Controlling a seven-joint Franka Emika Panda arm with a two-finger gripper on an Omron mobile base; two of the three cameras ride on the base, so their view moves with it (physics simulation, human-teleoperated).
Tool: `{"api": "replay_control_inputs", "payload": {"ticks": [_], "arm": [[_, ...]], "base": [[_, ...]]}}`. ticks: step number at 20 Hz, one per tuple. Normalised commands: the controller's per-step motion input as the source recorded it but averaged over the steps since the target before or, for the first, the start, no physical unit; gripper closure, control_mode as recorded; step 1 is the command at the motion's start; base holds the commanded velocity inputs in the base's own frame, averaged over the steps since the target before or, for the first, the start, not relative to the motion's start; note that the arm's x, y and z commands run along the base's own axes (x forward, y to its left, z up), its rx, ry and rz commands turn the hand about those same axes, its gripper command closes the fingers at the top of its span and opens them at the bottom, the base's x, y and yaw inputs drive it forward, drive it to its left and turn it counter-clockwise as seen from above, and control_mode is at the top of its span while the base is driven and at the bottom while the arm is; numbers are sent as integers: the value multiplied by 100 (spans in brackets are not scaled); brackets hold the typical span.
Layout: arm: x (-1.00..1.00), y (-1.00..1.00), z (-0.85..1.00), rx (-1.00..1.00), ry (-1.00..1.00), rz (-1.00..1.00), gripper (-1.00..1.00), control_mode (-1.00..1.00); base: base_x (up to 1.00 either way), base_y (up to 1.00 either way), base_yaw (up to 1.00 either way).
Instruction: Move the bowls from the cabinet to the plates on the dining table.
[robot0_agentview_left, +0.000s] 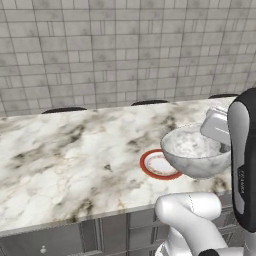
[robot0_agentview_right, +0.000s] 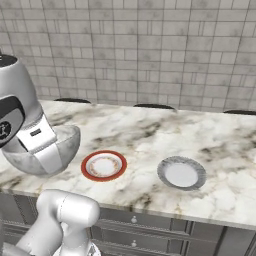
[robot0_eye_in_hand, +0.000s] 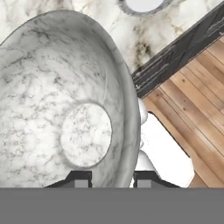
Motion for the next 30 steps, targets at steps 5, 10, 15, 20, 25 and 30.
{"api": "replay_control_inputs", "payload": {"ticks": [5, 10, 15, 20, 25, 30], "arm": [[68, 14, -4, 0, -2, -1, 100, -100], [64, 11, -9, 1, -12, -4, 100, -100], [18, 0, -10, 2, -12, -5, 100, -100], [22, -1, -18, 0, -7, -8, 100, -100], [26, 0, -4, 0, 0, -3, 100, -100], [54, 0, -13, 0, 0, 0, 100, -100]], "base": [[0, 0, 0], [0, 0, 0], [0, 0, 0], [0, 0, 0], [0, 0, 0], [0, 0, 0]]}}
